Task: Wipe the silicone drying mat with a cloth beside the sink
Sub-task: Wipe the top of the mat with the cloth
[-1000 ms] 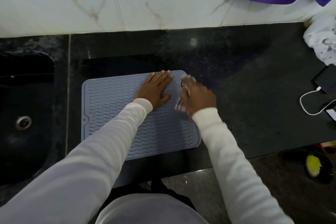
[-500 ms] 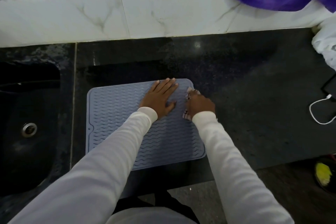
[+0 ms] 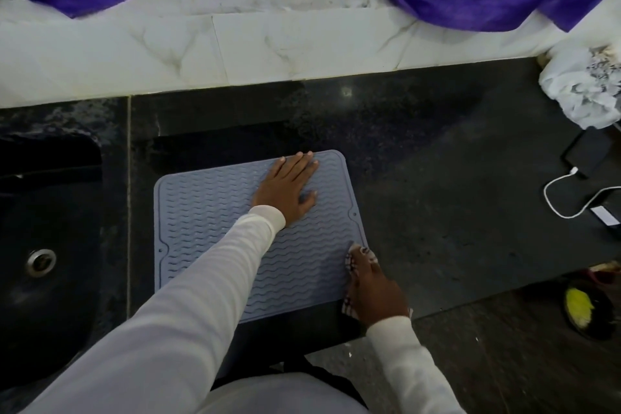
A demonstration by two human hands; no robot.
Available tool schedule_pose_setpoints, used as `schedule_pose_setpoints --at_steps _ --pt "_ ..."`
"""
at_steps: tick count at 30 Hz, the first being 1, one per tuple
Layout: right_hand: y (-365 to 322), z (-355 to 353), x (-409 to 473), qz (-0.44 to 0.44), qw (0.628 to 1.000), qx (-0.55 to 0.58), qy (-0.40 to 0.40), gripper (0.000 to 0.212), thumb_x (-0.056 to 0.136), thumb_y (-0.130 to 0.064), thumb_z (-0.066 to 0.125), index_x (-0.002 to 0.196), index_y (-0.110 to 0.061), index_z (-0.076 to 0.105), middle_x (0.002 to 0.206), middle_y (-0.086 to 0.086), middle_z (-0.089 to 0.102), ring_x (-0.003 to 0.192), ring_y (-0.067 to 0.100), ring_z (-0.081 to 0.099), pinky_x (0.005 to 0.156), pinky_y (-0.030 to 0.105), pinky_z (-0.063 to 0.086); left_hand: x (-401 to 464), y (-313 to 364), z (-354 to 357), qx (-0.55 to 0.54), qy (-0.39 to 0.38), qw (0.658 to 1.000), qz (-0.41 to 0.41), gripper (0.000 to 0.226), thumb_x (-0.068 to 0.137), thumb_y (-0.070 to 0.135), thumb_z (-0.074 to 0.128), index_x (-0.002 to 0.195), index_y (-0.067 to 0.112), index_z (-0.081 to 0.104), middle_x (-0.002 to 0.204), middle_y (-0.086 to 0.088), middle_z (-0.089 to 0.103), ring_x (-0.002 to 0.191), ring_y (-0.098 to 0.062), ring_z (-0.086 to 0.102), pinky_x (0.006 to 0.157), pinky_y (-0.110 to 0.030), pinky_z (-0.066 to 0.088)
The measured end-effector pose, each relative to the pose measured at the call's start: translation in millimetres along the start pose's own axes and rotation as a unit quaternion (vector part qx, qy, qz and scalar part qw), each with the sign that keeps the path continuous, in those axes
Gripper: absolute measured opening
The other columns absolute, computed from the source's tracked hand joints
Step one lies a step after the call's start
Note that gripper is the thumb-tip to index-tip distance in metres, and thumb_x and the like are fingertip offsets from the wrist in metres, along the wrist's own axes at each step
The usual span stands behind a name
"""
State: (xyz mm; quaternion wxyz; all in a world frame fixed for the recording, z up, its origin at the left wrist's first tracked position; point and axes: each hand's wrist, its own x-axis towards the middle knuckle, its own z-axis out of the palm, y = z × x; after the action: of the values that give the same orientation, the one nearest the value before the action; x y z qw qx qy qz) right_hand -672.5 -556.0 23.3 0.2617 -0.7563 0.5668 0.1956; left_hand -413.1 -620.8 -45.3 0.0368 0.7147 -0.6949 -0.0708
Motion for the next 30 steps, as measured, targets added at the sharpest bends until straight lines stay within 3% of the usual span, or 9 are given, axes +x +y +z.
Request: schedule_pose_setpoints --at_steps 6,9,12,16,19,22,26,30 --pt "14.7 33.9 -31.2 0.032 0.999 -0.04 0.012 0.06 0.101 -0.04 0.029 0.153 -0.026 0.004 0.157 0.007 0.026 0.119 0.028 0.057 0.096 0.04 0.048 -0.2 0.0 -0.6 -0.003 0.0 1.0 0.003 0.07 0.097 0.055 0.024 0.157 0.022 0.008 0.165 0.001 0.006 0.151 -0.018 0.006 0.123 -0.041 0.007" --pt "8.4 23.6 -33.0 -0.034 0.999 -0.014 -0.003 0.054 0.1 -0.041 0.036 0.15 -0.028 0.02 0.145 0.006 0.045 0.115 0.027 0.058 0.095 0.037 0.047 -0.3 -0.2 0.2 -0.007 -0.003 1.0 0.004 0.07 0.097 0.055 0.022 0.157 0.021 0.008 0.165 0.001 0.006 0.151 -0.018 0.006 0.123 -0.041 0.007" --pt "-14.9 -13.3 -24.2 -0.091 0.99 0.065 0.088 0.04 0.1 -0.042 0.04 0.138 -0.032 0.043 0.125 0.003 0.063 0.105 0.026 0.063 0.087 0.036 0.05 -0.3 -1.4 -1.0 -0.027 -0.006 1.0 0.005 0.07 0.097 0.055 0.022 0.157 0.021 0.01 0.165 0.002 0.007 0.151 -0.017 0.006 0.123 -0.042 0.007" --pt "-49.4 -74.6 28.3 -0.101 0.975 0.078 0.183 0.041 0.097 -0.039 0.046 0.137 -0.028 0.046 0.108 0.012 0.067 0.091 0.038 0.064 0.075 0.04 0.049 -1.2 -1.0 -1.0 -0.065 0.002 0.998 0.001 0.073 0.097 0.056 0.031 0.157 0.019 0.013 0.165 0.001 0.01 0.151 -0.016 0.006 0.123 -0.039 0.004" --pt "-77.2 -103.1 98.8 -0.066 0.979 0.07 0.179 0.04 0.097 -0.039 0.045 0.132 -0.021 0.042 0.114 0.014 0.064 0.098 0.039 0.061 0.078 0.042 0.046 -0.2 -2.8 1.0 -0.093 0.015 0.995 -0.012 0.083 0.092 0.056 0.045 0.157 0.017 0.012 0.164 -0.002 0.012 0.151 -0.017 0.008 0.123 -0.036 0.003" --pt "-103.2 -98.5 151.4 -0.091 0.979 0.073 0.169 0.038 0.096 -0.035 0.046 0.131 -0.023 0.047 0.122 0.009 0.062 0.107 0.035 0.059 0.083 0.041 0.047 -0.3 -3.0 5.9 -0.106 0.034 0.994 -0.017 0.088 0.088 0.052 0.052 0.156 0.012 0.013 0.163 -0.005 0.015 0.15 -0.019 0.012 0.123 -0.036 0.006" --pt "-111.1 -77.7 166.2 -0.133 0.968 0.075 0.2 0.034 0.097 -0.027 0.044 0.128 -0.02 0.056 0.13 0.0 0.058 0.119 0.021 0.053 0.088 0.037 0.048 1.3 -0.7 6.9 -0.132 0.038 0.99 -0.025 0.087 0.088 0.052 0.048 0.156 0.011 0.013 0.163 -0.005 0.016 0.15 -0.018 0.012 0.123 -0.038 0.008" --pt "-105.5 -80.7 168.6 -0.12 0.97 0.032 0.208 0.029 0.096 -0.024 0.046 0.123 -0.024 0.056 0.127 -0.002 0.059 0.11 0.024 0.06 0.082 0.038 0.05 -1.0 -0.9 2.9 -0.134 0.035 0.99 -0.022 0.085 0.09 0.051 0.046 0.157 0.012 0.011 0.163 -0.004 0.014 0.151 -0.016 0.009 0.123 -0.037 0.007"
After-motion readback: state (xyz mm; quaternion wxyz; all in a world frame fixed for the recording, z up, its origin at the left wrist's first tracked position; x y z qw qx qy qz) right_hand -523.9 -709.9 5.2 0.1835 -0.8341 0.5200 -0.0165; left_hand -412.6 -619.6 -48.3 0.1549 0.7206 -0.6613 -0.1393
